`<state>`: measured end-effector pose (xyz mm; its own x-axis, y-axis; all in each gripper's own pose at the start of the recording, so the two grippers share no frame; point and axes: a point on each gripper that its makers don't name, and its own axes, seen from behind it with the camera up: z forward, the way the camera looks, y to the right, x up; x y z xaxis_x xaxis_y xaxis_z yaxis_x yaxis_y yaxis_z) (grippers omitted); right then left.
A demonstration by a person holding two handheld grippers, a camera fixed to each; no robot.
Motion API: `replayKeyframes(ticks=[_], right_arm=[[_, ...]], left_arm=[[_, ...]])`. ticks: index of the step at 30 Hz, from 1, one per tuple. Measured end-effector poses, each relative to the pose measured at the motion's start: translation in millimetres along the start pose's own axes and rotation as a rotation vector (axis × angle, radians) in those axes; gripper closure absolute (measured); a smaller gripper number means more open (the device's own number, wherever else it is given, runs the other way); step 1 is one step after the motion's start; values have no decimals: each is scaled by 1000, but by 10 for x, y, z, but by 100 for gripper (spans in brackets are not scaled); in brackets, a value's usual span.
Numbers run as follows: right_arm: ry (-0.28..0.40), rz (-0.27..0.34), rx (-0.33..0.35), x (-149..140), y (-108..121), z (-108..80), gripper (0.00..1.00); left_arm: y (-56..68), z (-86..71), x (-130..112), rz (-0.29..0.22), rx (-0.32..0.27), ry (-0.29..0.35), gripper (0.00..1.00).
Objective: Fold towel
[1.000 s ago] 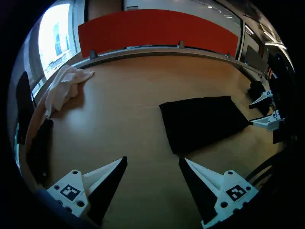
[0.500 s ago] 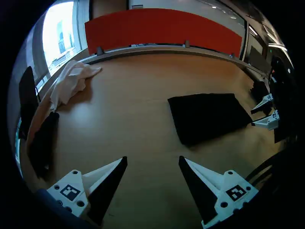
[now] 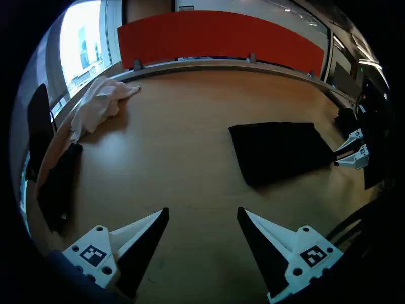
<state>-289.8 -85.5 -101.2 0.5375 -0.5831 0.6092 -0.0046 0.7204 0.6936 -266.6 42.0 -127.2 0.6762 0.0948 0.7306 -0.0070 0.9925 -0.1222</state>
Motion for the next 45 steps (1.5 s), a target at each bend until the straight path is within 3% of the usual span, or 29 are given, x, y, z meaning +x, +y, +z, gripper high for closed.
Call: replayKeyframes(ticks=[11, 20, 45], right_arm=[[-11, -15, 24, -11, 0, 11, 66], [-4, -26, 17, 12, 30, 18, 93], [51, 4, -9, 159, 56, -222, 94]], left_arm=[[-71, -35, -42, -3, 7, -2, 0], [-90, -46, -57, 1, 9, 0, 0], [-143, -102, -7, -3, 19, 32, 0]])
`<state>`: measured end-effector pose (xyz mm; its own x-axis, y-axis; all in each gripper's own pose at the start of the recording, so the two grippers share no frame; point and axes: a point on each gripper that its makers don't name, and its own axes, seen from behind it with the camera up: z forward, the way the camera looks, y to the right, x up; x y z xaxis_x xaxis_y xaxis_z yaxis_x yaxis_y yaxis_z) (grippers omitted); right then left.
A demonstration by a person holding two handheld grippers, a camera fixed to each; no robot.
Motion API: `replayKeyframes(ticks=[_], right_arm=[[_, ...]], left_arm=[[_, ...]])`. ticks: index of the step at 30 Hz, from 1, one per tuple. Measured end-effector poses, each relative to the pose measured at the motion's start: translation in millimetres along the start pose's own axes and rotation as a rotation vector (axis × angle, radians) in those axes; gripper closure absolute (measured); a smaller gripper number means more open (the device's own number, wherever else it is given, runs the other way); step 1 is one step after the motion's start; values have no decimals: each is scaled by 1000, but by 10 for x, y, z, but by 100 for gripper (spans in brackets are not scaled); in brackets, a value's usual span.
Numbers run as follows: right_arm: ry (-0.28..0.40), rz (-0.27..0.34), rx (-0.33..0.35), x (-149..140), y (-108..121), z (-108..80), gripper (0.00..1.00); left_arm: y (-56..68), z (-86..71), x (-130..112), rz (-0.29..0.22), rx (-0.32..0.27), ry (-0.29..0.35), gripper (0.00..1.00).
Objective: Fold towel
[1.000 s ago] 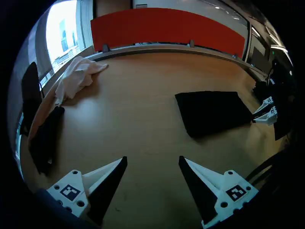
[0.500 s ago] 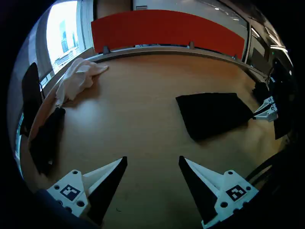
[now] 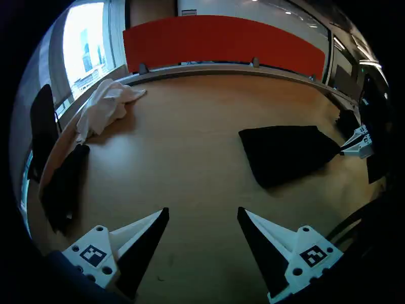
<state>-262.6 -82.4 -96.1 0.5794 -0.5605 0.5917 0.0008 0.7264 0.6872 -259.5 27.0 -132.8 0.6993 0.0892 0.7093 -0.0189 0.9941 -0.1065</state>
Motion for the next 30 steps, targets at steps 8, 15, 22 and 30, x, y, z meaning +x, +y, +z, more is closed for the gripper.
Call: replayKeyframes(ticks=[8, 15, 22, 30], right_arm=[[12, 6, -12, 55, 21, -66, 94], [29, -16, -15, 180, 16, -117, 94], [74, -75, -14, 501, -17, -190, 94], [143, -162, 6, 1040, -152, -251, 94]], left_arm=[[8, -42, -3, -7, -5, 11, 0], [7, -57, 1, -10, -4, 24, 0], [-10, -86, -5, -17, -1, 30, 0], [-32, -126, -7, -30, 6, 40, 0]])
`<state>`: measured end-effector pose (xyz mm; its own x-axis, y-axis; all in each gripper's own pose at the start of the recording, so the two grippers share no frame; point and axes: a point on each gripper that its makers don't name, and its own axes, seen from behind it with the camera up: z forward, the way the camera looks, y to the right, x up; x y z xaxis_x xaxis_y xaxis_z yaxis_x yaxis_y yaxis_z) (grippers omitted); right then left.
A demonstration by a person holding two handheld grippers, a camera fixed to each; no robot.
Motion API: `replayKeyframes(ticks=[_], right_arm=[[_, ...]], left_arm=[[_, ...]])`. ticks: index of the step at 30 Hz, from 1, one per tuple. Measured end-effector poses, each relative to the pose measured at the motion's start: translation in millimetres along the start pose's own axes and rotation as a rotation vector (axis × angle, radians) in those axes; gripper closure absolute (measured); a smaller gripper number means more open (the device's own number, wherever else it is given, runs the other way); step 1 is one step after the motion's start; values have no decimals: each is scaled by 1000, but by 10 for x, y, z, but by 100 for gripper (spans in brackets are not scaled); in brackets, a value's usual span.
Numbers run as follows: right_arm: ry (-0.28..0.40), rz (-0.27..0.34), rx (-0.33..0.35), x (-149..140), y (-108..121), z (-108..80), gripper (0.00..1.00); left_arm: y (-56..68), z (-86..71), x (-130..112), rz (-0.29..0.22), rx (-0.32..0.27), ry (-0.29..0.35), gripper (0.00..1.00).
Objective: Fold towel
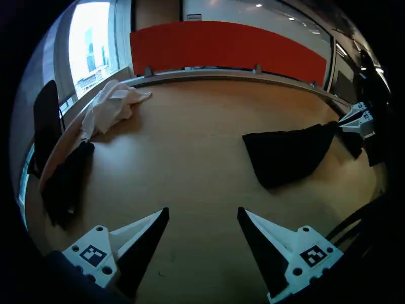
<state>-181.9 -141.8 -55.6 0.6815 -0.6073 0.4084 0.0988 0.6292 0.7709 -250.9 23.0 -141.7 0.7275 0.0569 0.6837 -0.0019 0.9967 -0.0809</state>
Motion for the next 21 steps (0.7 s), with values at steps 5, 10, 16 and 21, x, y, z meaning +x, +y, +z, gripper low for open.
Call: replayKeyframes(ticks=[5, 10, 16, 21], right_arm=[[38, -44, 30, 312, -105, 35, 94], [58, -70, 53, 500, -192, 75, 94], [58, -92, 70, 578, -252, 125, 94], [59, -109, 86, 642, -307, 169, 94]], left_arm=[[19, -23, -14, -6, -1, 2, 0], [33, -29, -33, -9, 0, 3, 0], [19, -39, -43, -16, 2, 7, 0], [-10, -44, -60, -23, 5, 5, 0]])
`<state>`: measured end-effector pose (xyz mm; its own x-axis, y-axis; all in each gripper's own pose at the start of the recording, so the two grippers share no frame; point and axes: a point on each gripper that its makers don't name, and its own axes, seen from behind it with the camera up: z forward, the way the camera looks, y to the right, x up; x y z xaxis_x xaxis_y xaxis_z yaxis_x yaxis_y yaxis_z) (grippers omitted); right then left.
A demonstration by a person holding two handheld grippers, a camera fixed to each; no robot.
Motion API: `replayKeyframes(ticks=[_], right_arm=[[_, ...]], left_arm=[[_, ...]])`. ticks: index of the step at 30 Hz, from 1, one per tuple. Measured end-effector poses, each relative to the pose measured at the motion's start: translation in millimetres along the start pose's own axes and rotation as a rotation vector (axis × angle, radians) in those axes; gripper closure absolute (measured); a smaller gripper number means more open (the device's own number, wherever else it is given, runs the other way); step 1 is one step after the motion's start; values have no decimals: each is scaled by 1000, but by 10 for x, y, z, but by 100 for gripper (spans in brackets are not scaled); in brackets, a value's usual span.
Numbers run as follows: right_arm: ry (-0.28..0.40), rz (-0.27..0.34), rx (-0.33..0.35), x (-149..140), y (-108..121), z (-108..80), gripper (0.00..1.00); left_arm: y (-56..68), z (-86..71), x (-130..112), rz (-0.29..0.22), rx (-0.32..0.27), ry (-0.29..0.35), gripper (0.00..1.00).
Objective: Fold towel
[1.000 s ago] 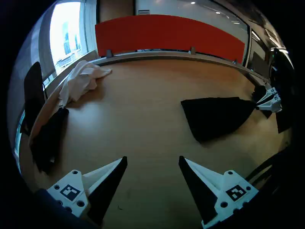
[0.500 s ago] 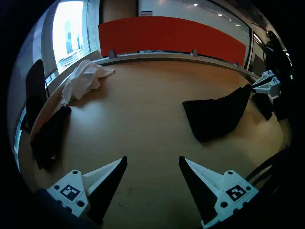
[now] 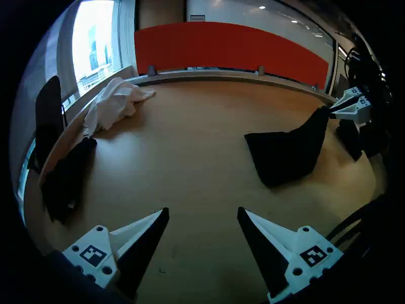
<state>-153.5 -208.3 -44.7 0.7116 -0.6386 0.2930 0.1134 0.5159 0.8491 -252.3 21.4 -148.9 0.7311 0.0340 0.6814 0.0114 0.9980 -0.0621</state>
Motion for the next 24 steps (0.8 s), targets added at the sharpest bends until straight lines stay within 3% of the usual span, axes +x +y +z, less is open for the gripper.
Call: replayKeyframes(ticks=[8, 17, 24], right_arm=[[6, -52, 59, 189, -186, 253, 94], [-5, -95, 176, 321, -682, 745, 94], [-44, -78, 227, 173, -947, 1052, 94]], left_arm=[[-14, -4, -48, -8, -2, -7, 0], [3, -7, -105, -6, -6, -15, 0], [-24, -11, -112, -10, -3, -18, 0]])
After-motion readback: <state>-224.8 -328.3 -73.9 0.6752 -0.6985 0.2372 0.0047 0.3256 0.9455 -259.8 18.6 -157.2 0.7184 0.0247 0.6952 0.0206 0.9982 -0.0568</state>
